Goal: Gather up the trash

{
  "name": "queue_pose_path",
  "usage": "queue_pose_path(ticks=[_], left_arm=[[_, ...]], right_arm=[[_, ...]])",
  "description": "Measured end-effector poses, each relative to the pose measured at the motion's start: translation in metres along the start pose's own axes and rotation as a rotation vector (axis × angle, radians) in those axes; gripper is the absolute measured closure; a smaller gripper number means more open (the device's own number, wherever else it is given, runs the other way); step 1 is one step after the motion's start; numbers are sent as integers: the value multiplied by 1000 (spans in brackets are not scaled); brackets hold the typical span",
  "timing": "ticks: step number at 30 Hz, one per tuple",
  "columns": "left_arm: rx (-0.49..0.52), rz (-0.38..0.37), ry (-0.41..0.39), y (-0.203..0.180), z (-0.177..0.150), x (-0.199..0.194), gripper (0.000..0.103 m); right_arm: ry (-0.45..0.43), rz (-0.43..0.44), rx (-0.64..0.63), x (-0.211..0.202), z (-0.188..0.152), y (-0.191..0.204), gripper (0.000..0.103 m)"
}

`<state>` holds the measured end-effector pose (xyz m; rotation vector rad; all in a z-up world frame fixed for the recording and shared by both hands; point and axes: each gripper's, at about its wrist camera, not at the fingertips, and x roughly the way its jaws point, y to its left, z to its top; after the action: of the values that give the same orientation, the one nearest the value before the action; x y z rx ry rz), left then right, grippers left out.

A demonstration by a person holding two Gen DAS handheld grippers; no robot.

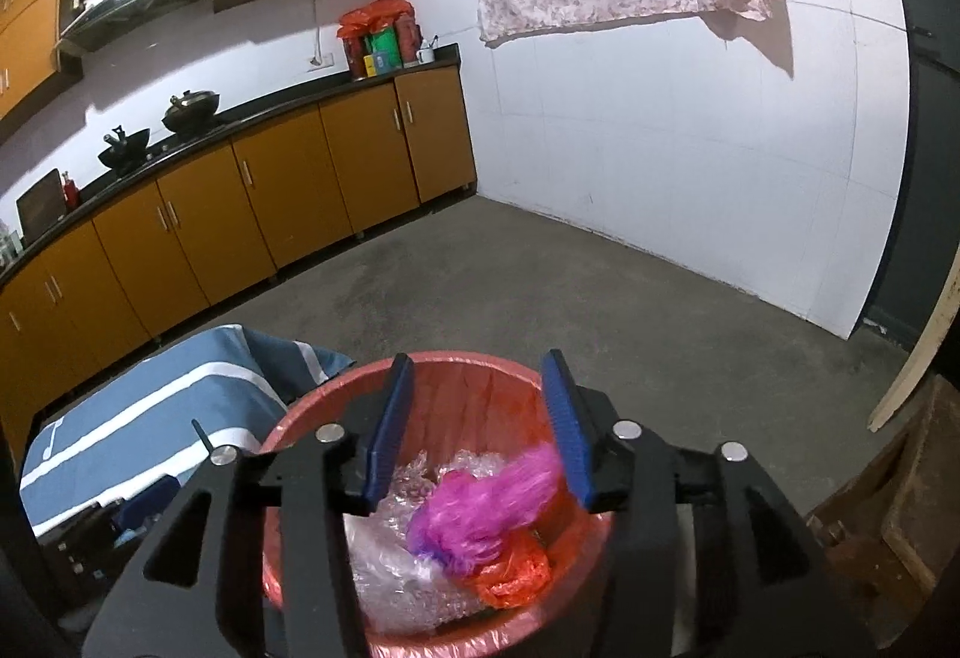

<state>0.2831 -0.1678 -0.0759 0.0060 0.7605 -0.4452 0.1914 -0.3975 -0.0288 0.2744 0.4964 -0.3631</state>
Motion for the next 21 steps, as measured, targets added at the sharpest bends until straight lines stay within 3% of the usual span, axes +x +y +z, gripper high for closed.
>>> queue_pose_path(ticks=[6,8,14,21], left_arm=[[-21,13,-54,12,-3,-30,43],[-17,27,-89,17,-8,-48,29],[8,88,-202,29,-30,-116,4],[33,215,-262,42,-68,-183,4]], right_arm=[[-25,-18,16,-29,-11,-12,29],[-49,-22,-7,-47,-18,-10,23],[-129,-26,-109,-96,-43,7,4],[-191,-16,-155,-140,-63,24,2]])
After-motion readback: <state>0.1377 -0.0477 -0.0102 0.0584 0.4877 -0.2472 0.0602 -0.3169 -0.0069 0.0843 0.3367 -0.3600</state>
